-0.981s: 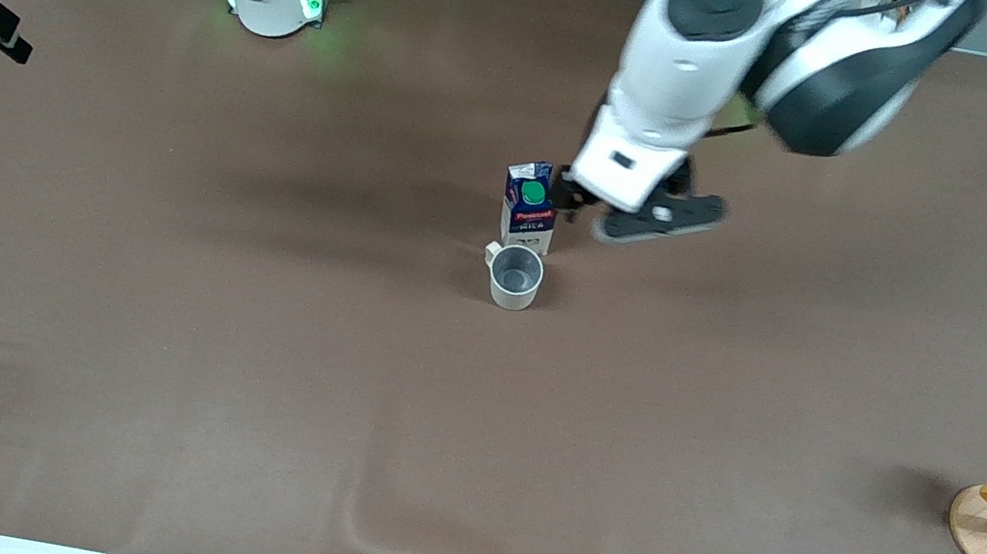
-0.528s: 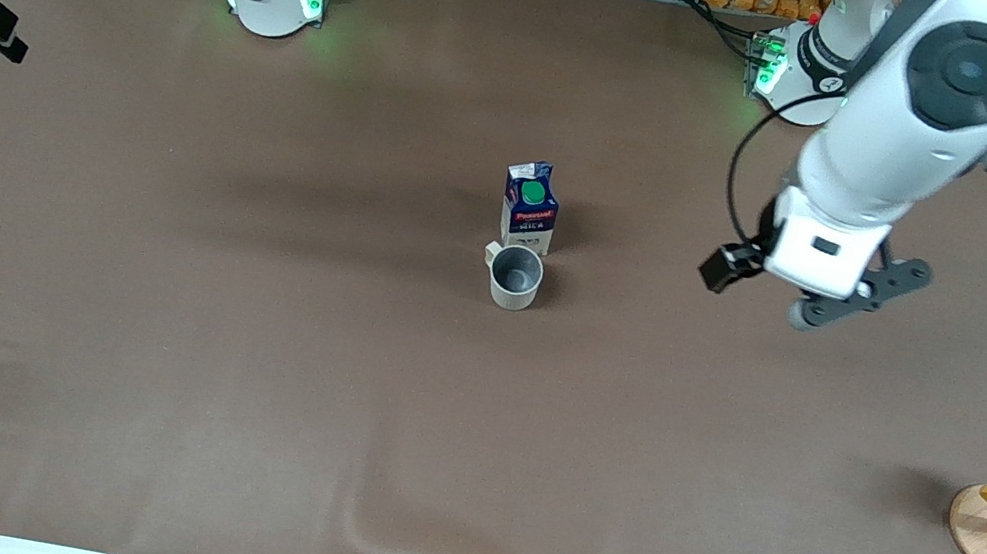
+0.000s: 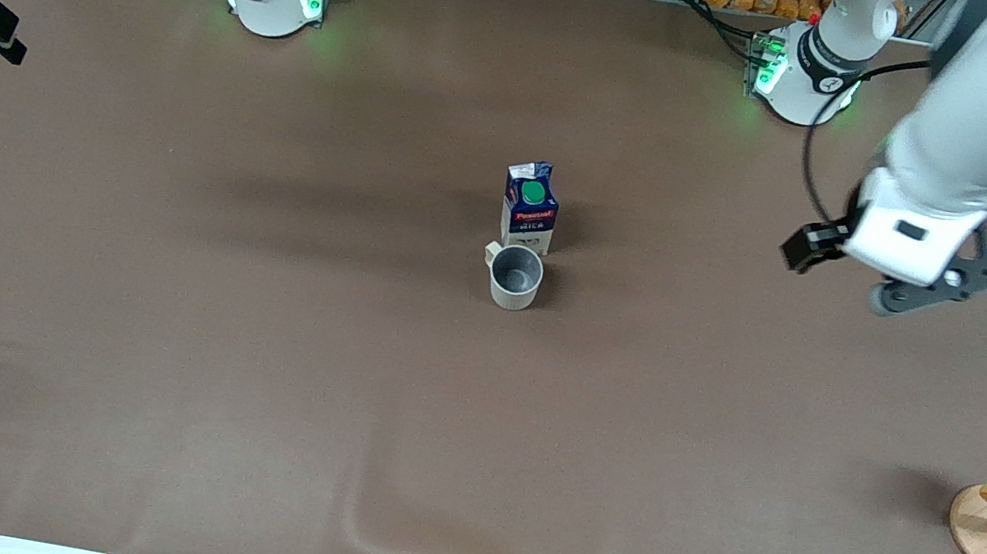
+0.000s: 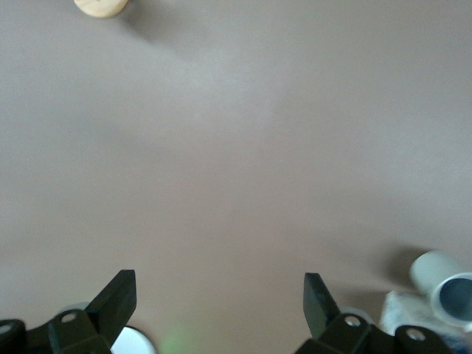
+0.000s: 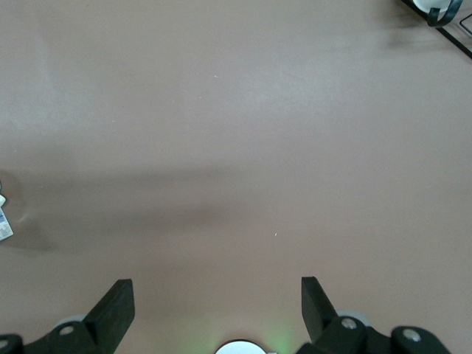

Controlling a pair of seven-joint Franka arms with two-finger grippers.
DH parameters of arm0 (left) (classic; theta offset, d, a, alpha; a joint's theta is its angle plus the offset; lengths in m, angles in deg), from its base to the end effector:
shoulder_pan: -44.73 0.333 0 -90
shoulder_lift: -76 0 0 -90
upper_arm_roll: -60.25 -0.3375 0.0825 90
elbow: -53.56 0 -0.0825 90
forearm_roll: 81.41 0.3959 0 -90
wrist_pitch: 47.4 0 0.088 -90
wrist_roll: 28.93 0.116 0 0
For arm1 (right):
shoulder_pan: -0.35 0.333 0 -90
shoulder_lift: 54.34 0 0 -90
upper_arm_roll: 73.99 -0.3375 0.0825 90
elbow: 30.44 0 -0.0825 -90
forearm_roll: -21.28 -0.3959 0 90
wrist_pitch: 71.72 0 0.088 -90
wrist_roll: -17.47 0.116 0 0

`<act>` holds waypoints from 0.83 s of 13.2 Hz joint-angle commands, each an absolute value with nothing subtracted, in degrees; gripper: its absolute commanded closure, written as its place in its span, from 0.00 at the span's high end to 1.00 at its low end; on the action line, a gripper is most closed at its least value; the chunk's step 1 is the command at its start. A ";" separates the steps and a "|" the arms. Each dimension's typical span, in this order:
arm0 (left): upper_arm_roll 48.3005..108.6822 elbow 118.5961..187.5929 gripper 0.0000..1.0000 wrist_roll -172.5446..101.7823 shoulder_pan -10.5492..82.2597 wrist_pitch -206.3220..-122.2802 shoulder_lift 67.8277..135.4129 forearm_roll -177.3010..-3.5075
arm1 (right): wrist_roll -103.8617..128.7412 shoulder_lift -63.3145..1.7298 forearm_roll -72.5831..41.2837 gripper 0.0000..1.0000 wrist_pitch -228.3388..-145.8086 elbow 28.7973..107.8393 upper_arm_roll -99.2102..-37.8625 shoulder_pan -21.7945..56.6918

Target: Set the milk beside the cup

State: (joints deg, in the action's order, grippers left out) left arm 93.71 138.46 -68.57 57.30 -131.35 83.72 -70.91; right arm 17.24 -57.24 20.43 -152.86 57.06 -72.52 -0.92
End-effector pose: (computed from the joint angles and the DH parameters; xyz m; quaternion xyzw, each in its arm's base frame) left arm 0.5673 -0.1678 0.6055 -0.9826 -0.1657 0.0283 0.0795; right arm 0.5320 -0.0240 0.6725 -0.9993 0.0209 0.0300 0.0088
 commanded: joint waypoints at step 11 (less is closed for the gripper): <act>60.78 139.34 1.00 -28.41 44.73 -126.77 70.47 -83.08 | 16.24 -57.33 21.02 1.00 -154.25 56.75 -72.32 -0.88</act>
State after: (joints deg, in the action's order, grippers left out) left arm 62.23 138.78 -31.14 45.37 -127.57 71.79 -81.70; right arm 16.88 -57.24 20.43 -154.29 57.06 -72.43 -0.93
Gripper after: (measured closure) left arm 0.000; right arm 0.000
